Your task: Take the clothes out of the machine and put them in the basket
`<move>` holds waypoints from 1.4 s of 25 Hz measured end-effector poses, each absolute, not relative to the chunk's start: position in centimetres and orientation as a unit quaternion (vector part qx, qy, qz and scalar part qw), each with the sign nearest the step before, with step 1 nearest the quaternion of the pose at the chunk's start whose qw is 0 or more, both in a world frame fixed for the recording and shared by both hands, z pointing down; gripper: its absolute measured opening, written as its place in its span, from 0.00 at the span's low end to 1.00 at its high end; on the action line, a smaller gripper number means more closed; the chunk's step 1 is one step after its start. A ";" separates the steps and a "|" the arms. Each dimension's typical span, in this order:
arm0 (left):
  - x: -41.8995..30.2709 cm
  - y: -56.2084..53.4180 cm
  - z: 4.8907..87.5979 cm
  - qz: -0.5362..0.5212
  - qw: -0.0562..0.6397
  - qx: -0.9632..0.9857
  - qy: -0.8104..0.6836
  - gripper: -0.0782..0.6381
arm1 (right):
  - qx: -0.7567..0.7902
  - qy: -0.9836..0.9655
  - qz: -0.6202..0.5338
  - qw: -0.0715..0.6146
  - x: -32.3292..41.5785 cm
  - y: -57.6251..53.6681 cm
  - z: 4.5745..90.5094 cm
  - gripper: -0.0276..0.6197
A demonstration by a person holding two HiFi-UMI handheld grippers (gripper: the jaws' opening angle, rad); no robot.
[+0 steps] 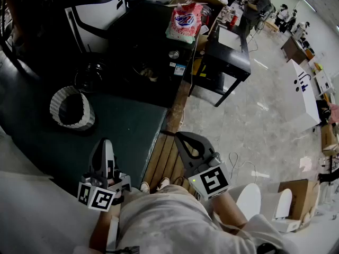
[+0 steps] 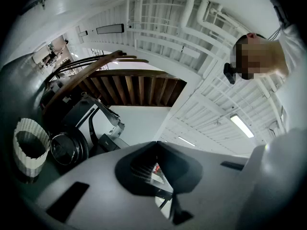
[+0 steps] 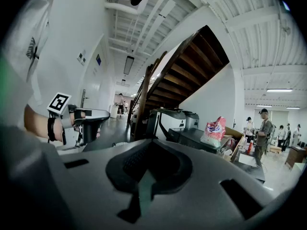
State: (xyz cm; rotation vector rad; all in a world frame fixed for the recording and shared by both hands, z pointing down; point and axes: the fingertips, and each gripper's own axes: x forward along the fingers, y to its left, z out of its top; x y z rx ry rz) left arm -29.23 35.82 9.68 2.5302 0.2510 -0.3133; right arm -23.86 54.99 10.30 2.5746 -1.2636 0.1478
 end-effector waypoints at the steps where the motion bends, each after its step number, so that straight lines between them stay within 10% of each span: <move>1: -29.3 35.8 9.7 -0.116 0.286 0.946 0.093 0.13 | 0.888 -0.436 0.051 0.134 -23.9 55.0 10.3 0.06; 16: -27.5 37.3 10.3 -0.105 0.297 0.945 0.091 0.13 | 0.880 -0.449 0.093 0.123 -22.7 56.6 11.9 0.07; 24: -26.6 38.1 10.8 -0.102 0.298 0.946 0.078 0.13 | 0.878 -0.452 0.058 0.145 -20.3 58.1 11.6 0.59; 35: -27.2 38.0 11.1 -0.107 0.281 0.953 0.031 0.13 | 0.858 -0.487 0.068 0.149 -18.3 57.4 14.2 0.66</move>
